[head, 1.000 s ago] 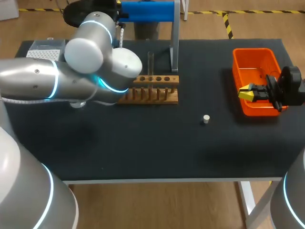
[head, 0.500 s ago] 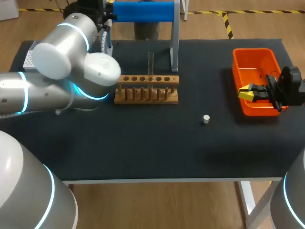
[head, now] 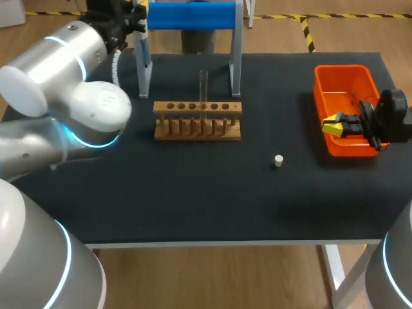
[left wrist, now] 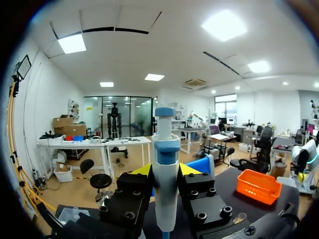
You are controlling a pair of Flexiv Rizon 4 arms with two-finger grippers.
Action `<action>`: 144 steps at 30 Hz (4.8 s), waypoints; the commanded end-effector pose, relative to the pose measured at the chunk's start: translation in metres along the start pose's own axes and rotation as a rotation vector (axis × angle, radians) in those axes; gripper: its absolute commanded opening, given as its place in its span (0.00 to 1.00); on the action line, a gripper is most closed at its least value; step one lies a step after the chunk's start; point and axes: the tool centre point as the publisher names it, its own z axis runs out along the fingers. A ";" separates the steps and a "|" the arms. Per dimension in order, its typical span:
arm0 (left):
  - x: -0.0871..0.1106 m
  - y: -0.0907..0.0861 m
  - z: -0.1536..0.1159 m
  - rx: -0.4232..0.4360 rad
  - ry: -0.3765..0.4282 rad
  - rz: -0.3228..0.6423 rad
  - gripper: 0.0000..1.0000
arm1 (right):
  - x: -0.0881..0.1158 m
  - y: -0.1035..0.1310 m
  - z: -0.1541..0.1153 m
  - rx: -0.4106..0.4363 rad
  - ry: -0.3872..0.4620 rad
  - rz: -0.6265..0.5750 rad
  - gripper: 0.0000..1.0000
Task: Invert the test tube, pick up the pipette, mount the tip to pipette, aspirate from beaker and dispense into the tube, eject the tip, return the pipette, and cap with the stopper.
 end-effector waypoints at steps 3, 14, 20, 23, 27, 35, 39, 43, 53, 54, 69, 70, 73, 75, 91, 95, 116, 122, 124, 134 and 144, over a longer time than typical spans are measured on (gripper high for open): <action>-0.006 -0.004 -0.010 -0.009 0.260 0.001 0.00 | 0.000 0.000 0.000 0.001 0.000 -0.001 0.00; -0.006 -0.004 -0.010 -0.009 0.260 0.001 0.00 | 0.000 0.000 0.000 0.001 0.000 -0.001 0.00; -0.006 -0.004 -0.010 -0.009 0.260 0.001 0.00 | 0.000 0.000 0.000 0.001 0.000 -0.001 0.00; -0.006 -0.004 -0.010 -0.009 0.260 0.001 0.00 | 0.000 0.000 0.000 0.001 0.000 -0.001 0.00; 0.005 -0.009 -0.024 0.000 0.310 0.018 0.00 | 0.000 0.000 0.000 0.001 0.000 -0.001 0.00; 0.032 -0.013 -0.053 -0.013 0.393 0.033 0.00 | 0.000 0.000 0.000 0.001 0.000 -0.001 0.00; 0.049 -0.014 -0.062 -0.016 0.436 0.020 0.00 | 0.000 0.000 0.000 0.001 0.000 -0.001 0.00; 0.072 -0.020 -0.071 -0.016 0.465 0.019 0.00 | 0.000 0.000 0.000 0.001 0.000 -0.001 0.00; 0.117 -0.053 -0.089 -0.011 0.478 0.030 0.00 | 0.000 0.000 0.000 0.001 0.000 -0.001 0.00; 0.120 -0.056 -0.090 -0.013 0.480 0.025 0.00 | 0.000 0.000 0.000 0.001 0.000 -0.001 0.00; 0.166 -0.086 -0.086 0.036 0.666 0.024 0.00 | 0.000 0.000 0.000 0.001 0.000 -0.001 0.00; 0.169 -0.087 -0.086 0.037 0.683 0.021 0.00 | 0.000 0.000 0.000 0.001 0.000 -0.001 0.00; 0.176 -0.089 -0.085 0.041 0.729 0.016 0.00 | 0.000 0.000 0.000 0.001 0.000 -0.001 0.00; 0.182 -0.090 -0.085 0.047 0.756 0.008 0.00 | 0.000 0.000 0.000 0.001 0.000 -0.001 0.00; 0.210 -0.093 -0.070 0.020 0.791 0.005 0.00 | 0.000 0.000 0.000 0.001 0.000 -0.001 0.00; 0.217 -0.092 -0.062 0.019 0.785 0.000 0.00 | 0.000 0.000 0.000 0.001 0.000 -0.001 0.00; 0.234 -0.096 -0.054 0.013 0.753 0.005 0.00 | 0.000 0.000 0.000 0.001 0.000 -0.001 0.00; 0.234 -0.096 -0.054 0.013 0.753 0.005 0.00 | 0.000 0.000 0.000 0.001 0.000 -0.001 0.00; 0.234 -0.096 -0.054 0.013 0.753 0.005 0.00 | 0.000 0.000 0.000 0.001 0.000 -0.001 0.00; 0.234 -0.096 -0.054 0.013 0.753 0.005 0.00 | 0.000 0.000 0.000 0.001 0.000 -0.001 0.00; 0.234 -0.096 -0.054 0.013 0.753 0.005 0.00 | 0.000 0.000 0.000 0.001 0.000 -0.001 0.00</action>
